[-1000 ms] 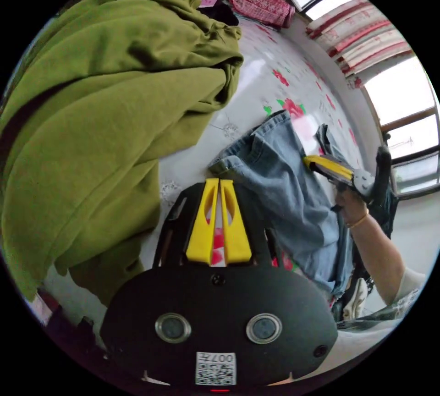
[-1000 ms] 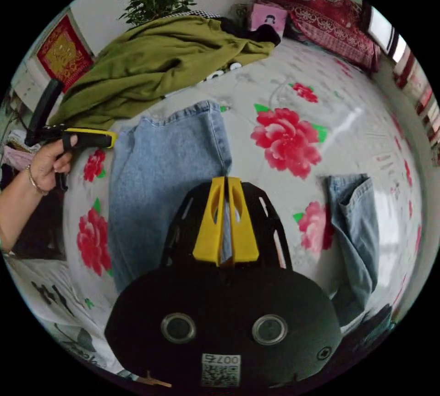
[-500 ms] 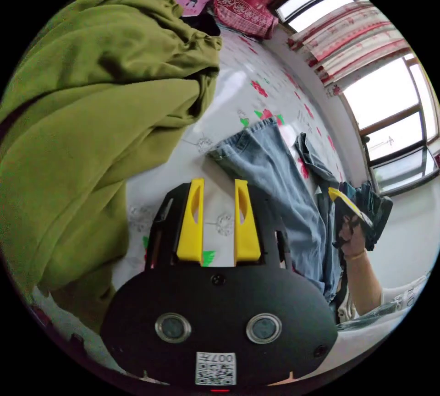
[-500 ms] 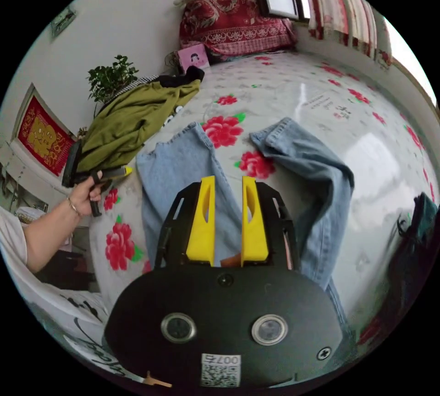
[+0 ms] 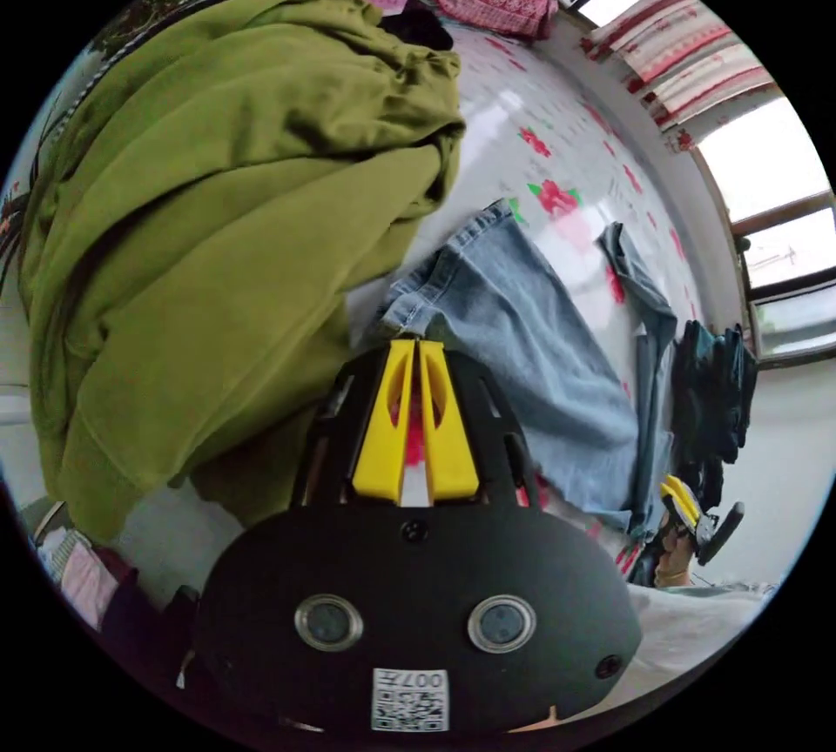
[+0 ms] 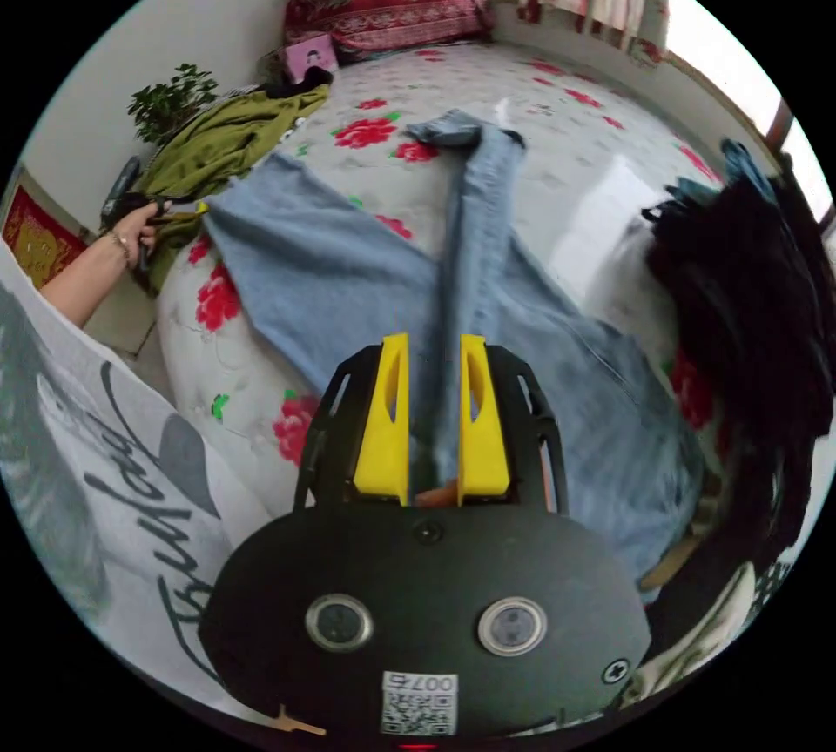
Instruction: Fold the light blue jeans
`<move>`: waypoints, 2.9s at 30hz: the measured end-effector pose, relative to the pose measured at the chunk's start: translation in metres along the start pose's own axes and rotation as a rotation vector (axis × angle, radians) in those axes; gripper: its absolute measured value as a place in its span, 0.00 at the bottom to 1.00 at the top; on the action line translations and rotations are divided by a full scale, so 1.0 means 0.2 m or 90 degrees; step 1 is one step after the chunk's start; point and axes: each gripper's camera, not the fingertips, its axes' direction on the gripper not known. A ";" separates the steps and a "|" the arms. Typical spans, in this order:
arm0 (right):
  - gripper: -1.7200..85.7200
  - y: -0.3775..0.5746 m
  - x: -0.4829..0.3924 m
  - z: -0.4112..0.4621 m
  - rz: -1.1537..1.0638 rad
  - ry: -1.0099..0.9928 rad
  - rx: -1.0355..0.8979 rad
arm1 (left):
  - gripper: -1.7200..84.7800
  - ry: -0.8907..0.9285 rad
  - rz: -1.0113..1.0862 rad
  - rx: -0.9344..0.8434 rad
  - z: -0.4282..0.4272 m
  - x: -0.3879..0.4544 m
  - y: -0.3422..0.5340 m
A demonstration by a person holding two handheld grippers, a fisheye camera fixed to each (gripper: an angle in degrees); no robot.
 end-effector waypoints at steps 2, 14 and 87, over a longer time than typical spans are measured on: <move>0.09 0.11 0.07 -0.07 0.050 0.035 -0.008 | 0.02 -0.010 -0.058 -0.040 0.01 -0.13 0.01; 0.04 -0.03 -0.04 0.00 0.032 -0.081 -0.062 | 0.13 0.140 0.140 0.055 -0.10 0.59 -0.34; 0.08 1.04 0.75 -1.72 0.911 -0.210 0.209 | 0.09 0.312 -0.151 -0.050 0.09 -0.74 0.03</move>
